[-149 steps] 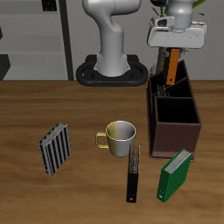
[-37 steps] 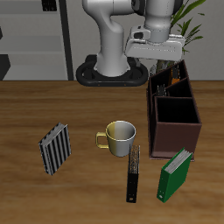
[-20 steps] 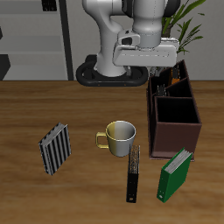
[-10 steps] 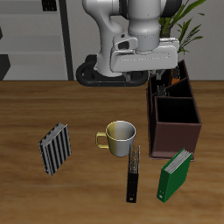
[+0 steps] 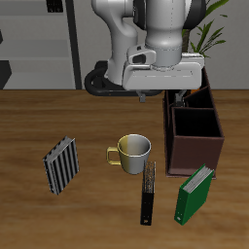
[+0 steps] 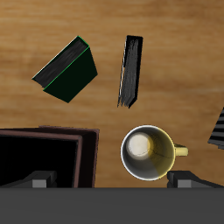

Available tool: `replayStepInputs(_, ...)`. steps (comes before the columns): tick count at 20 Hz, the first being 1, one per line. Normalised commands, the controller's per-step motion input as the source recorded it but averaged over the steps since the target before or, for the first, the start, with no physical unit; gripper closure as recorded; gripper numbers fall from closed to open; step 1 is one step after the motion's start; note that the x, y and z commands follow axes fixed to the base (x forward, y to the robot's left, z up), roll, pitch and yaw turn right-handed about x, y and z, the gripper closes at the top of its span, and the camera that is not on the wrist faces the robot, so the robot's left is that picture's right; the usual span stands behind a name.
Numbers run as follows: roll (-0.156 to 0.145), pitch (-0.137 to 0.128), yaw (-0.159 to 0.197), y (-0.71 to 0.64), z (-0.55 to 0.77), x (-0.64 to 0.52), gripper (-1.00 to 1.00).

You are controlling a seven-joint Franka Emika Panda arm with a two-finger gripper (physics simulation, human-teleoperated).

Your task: Place the yellow book into the left desk caddy's front compartment and place the orange book into the left desk caddy's left compartment and place the black book into the left desk caddy's back compartment

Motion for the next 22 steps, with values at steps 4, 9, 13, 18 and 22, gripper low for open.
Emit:
replayStepInputs(4, 0.027, 0.004, -0.033, 0.13, -0.17, 0.41, -1.00)
replayStepInputs(9, 0.015, -0.005, -0.022, 0.15, -0.16, 0.42, -1.00)
replayStepInputs(13, 0.007, -0.007, -0.008, 0.02, -0.11, 0.21, -1.00)
replayStepInputs(18, -0.024, -0.005, 0.006, -0.21, -0.02, 0.16, -1.00)
replayStepInputs(22, 0.029, -0.020, 0.050, -0.32, -0.03, 0.22, -1.00)
